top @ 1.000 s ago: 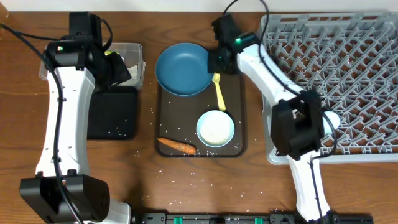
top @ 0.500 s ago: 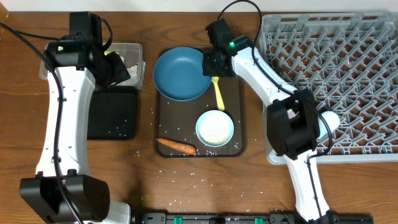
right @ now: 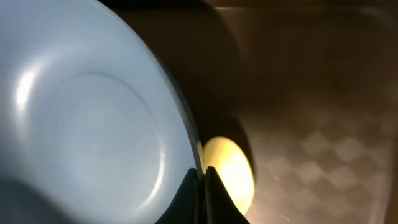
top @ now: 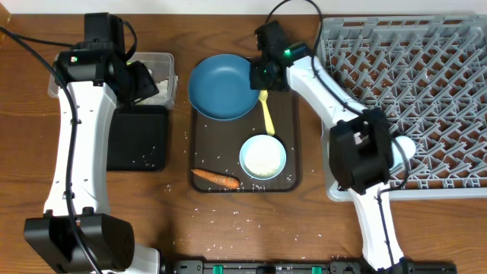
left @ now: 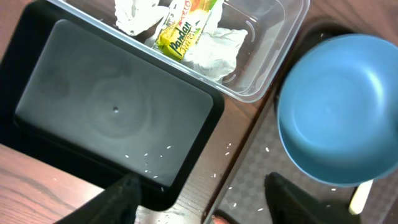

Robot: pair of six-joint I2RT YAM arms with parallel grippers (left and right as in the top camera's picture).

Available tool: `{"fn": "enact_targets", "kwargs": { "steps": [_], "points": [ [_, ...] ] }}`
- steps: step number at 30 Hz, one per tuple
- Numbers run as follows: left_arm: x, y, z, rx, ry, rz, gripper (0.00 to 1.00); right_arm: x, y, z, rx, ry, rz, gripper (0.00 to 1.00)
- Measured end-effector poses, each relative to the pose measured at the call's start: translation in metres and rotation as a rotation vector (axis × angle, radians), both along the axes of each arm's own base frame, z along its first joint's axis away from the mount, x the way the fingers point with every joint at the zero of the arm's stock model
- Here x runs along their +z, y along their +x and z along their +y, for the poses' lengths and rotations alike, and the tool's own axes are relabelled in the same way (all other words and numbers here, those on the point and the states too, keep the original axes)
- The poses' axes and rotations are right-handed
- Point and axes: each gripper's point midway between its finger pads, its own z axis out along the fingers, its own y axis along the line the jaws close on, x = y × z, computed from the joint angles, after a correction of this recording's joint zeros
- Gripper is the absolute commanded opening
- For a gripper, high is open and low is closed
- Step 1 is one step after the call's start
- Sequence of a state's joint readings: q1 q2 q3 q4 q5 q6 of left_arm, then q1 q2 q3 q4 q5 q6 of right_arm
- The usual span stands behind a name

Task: Sort waste into correct bins and load items into the dishwasher rack
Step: 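Grasp the blue plate rim with the right gripper and lift it, then stand the blue plate upright at the back of the rack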

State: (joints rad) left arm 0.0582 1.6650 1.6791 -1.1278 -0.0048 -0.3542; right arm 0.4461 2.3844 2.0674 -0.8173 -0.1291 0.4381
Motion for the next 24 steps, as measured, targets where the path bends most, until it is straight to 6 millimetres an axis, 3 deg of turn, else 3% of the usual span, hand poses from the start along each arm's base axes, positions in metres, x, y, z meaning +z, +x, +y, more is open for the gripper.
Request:
{"fn": "enact_targets", "kwargs": {
  "steps": [2,4,7,12,14,19,24],
  "points": [
    [0.0,0.0,0.0,0.0,0.0,-0.001,0.69,0.02,0.002,-0.015,-0.013,-0.012,-0.019,0.01],
    [0.0,0.0,0.0,0.001,0.002,-0.001,0.7,0.052,0.005,-0.038,-0.044,-0.032,-0.063,0.01],
    [0.0,0.0,0.0,0.001,0.002,-0.001,0.74,0.123,0.005,-0.084,-0.121,-0.076,-0.171,0.01],
    [0.0,0.0,0.0,-0.009,0.006,0.0,0.87,0.248,-0.021,-0.199,-0.373,-0.239,-0.389,0.01],
    [0.0,0.0,0.001,-0.01,0.007,0.0,0.88,0.278,-0.034,-0.242,-0.486,-0.33,-0.447,0.01],
    [0.0,0.0,0.0,-0.009,0.006,0.0,0.92,0.316,-0.058,-0.326,-0.698,-0.633,-0.522,0.01],
    [0.0,0.0,0.0,-0.009,0.006,0.0,0.94,0.325,-0.055,-0.364,-0.701,-0.898,-0.51,0.01]
  ]
}}
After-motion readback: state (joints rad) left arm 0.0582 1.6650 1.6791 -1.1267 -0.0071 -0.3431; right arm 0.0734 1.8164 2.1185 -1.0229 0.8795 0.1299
